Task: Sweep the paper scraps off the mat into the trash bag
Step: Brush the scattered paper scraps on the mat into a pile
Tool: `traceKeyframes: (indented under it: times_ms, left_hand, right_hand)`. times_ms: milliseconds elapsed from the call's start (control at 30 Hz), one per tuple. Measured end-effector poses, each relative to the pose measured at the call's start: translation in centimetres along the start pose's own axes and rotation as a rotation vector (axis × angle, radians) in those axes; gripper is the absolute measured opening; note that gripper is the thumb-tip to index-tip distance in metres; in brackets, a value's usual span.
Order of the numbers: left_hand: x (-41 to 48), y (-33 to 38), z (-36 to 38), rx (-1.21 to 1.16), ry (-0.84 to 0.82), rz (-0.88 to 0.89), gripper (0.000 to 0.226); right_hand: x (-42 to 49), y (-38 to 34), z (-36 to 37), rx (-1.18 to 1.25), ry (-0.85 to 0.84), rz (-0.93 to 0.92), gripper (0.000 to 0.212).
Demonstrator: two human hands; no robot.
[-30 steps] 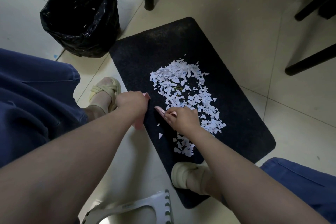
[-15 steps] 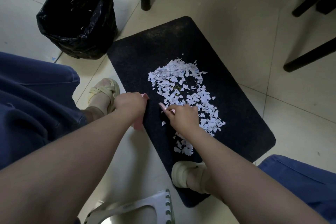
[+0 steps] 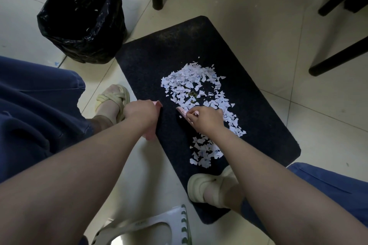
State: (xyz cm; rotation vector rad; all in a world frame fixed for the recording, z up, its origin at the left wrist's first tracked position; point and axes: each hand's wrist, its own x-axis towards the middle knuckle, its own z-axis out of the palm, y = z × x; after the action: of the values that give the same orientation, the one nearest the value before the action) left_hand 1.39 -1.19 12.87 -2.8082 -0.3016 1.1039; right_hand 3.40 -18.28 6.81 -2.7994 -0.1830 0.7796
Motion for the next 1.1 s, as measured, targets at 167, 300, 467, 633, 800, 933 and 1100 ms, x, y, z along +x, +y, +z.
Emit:
traceKeyframes:
  times_ms: [167, 300, 467, 633, 800, 933, 1100]
  left_hand:
    - [0.1, 0.4, 0.2, -0.001, 0.016, -0.017, 0.039]
    - [0.1, 0.7, 0.4, 0.019, 0.013, -0.03, 0.042]
    - [0.0, 1.2, -0.1, 0.021, -0.042, -0.049, 0.045]
    - [-0.4, 2.8, 0.1, -0.033, 0.02, -0.059, 0.03]
    - [-1.4, 4.4, 1.1, -0.007, 0.032, 0.024, 0.044]
    - [-0.8, 3.8, 1.3, -0.022, 0.045, 0.003, 0.034]
    - [-1.2, 4.0, 0.7, -0.019, 0.036, 0.017, 0.044]
  right_hand:
    - [-0.7, 0.2, 0.9, 0.175, -0.358, -0.01, 0.019]
    - [-1.3, 0.7, 2.8, -0.048, -0.245, -0.038, 0.026]
    - [-0.8, 2.0, 1.6, -0.007, 0.004, -0.007, 0.025]
    - [-1.4, 2.4, -0.3, 0.144, -0.209, 0.048, 0.019]
    - [-3.5, 2.9, 2.4, 0.206, -0.522, -0.011, 0.006]
    - [-3.9, 3.2, 3.7, -0.097, -0.373, -0.12, 0.017]
    - [-3.1, 4.2, 1.8, -0.158, -0.111, -0.143, 0.025]
